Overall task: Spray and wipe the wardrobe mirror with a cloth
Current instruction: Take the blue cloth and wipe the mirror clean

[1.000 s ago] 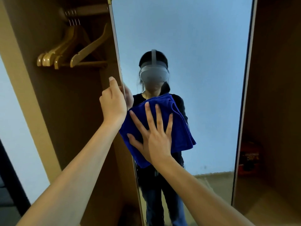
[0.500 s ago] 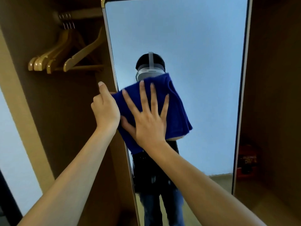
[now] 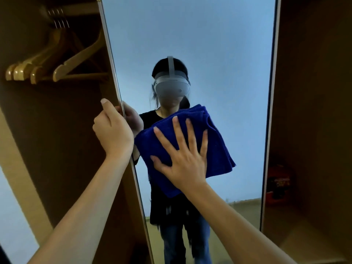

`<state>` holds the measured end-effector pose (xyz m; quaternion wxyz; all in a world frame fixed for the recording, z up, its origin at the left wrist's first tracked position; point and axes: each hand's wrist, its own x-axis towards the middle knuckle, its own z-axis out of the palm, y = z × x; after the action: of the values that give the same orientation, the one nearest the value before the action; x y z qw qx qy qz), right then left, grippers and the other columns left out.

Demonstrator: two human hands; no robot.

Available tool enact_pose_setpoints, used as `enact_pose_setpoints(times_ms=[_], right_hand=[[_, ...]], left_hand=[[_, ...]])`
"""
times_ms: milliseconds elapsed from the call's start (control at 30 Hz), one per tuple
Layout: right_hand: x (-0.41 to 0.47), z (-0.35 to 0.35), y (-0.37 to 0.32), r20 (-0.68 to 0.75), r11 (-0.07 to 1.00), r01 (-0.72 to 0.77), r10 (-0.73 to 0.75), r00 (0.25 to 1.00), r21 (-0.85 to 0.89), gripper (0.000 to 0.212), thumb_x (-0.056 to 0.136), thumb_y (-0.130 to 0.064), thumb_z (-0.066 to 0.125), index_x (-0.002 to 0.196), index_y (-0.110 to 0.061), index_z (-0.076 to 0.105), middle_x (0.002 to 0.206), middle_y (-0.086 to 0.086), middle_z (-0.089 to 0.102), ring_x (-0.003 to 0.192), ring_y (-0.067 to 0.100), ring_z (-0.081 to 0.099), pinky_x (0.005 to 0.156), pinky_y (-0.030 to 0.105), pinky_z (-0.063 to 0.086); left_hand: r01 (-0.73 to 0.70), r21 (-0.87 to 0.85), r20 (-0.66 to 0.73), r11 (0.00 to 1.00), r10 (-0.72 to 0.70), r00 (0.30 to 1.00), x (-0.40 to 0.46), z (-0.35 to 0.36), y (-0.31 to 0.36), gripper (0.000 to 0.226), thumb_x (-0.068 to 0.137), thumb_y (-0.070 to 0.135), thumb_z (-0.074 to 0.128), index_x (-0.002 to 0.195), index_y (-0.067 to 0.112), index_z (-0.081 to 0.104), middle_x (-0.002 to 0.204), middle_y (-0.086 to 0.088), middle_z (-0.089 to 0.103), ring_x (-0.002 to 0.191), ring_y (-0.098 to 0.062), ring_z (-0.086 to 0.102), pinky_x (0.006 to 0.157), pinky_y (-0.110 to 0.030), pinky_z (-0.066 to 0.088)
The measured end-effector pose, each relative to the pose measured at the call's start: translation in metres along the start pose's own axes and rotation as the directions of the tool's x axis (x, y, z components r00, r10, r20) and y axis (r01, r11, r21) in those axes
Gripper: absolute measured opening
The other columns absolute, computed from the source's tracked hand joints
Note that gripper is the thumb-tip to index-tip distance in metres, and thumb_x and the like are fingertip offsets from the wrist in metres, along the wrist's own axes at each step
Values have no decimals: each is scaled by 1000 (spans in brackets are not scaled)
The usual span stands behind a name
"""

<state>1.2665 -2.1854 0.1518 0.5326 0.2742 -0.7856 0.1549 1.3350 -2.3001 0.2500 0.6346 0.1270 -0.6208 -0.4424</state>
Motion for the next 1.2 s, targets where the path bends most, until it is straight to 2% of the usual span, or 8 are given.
enact_pose_setpoints(times_ms=[100, 300, 433, 567, 700, 900, 1067, 1200], right_hand=[[-4, -3, 24, -29, 999, -40, 40, 999, -12, 73, 88, -69, 40, 151, -44, 13, 162, 1, 6, 150, 30, 2, 117, 58, -7], [-11, -7, 66, -93, 993, -119, 118, 989, -1, 71, 88, -69, 39, 150, -43, 18, 162, 3, 13, 149, 31, 7, 116, 62, 2], [-14, -11, 91, -101, 988, -157, 156, 983, -2, 72, 88, -69, 38, 151, -42, 17, 162, 4, 14, 149, 31, 6, 117, 61, 1], [-19, -15, 117, -87, 980, -198, 196, 977, -15, 71, 88, -69, 36, 151, -41, 18, 162, 5, 11, 149, 31, 3, 117, 59, -4], [-25, -16, 131, -103, 977, -213, 210, 972, -15, 70, 89, -69, 36, 151, -38, 24, 162, 6, 13, 149, 32, 6, 117, 58, -4], [-52, -8, 133, -56, 963, -269, 269, 962, -2, 70, 90, -68, 31, 152, -39, 16, 163, 4, 3, 150, 30, -2, 116, 58, -8], [-77, 2, 127, -19, 957, -288, 288, 957, 16, 71, 90, -67, 32, 152, -39, 14, 163, 4, 2, 149, 29, -6, 116, 58, -9], [-51, -10, 125, -21, 963, -270, 270, 963, 27, 69, 91, -67, 32, 152, -38, 19, 163, 6, 7, 149, 32, 0, 115, 61, -6]], left_hand=[[-23, 4, -18, 1000, 23, 1000, -2, 3, -7, 53, 103, 41, 23, 80, 15, 63, 69, 7, 61, 69, -6, 63, 69, -17, 47], [15, 82, 2, 997, -15, 1000, -39, -1, -35, 52, 104, 40, 22, 83, 11, 60, 69, 8, 57, 69, -11, 58, 60, -16, 40], [47, 127, 32, 991, -51, 998, -66, -4, -49, 46, 106, 34, 22, 84, 10, 56, 71, 9, 54, 70, -9, 53, 59, -7, 36], [51, 166, 59, 985, -61, 996, -78, -2, -54, 41, 106, 32, 23, 100, 6, 54, 77, 12, 53, 71, 1, 53, 62, -10, 35], [33, 183, 48, 983, -42, 998, -88, -2, -56, 42, 105, 37, 23, 121, 8, 51, 99, 4, 59, 90, -11, 55, 73, -25, 42], [112, 230, 51, 967, -126, 991, -105, -7, -60, 36, 106, 34, 24, 114, 13, 52, 86, 18, 52, 75, 4, 51, 62, -13, 35], [82, 310, 31, 947, -96, 995, -111, -9, -61, 37, 106, 33, 23, 119, 13, 52, 96, 7, 56, 87, -12, 50, 74, -29, 35], [56, 316, 41, 947, -73, 997, -112, -12, -66, 40, 105, 36, 22, 116, 13, 53, 95, 3, 61, 86, -16, 57, 71, -31, 39]])
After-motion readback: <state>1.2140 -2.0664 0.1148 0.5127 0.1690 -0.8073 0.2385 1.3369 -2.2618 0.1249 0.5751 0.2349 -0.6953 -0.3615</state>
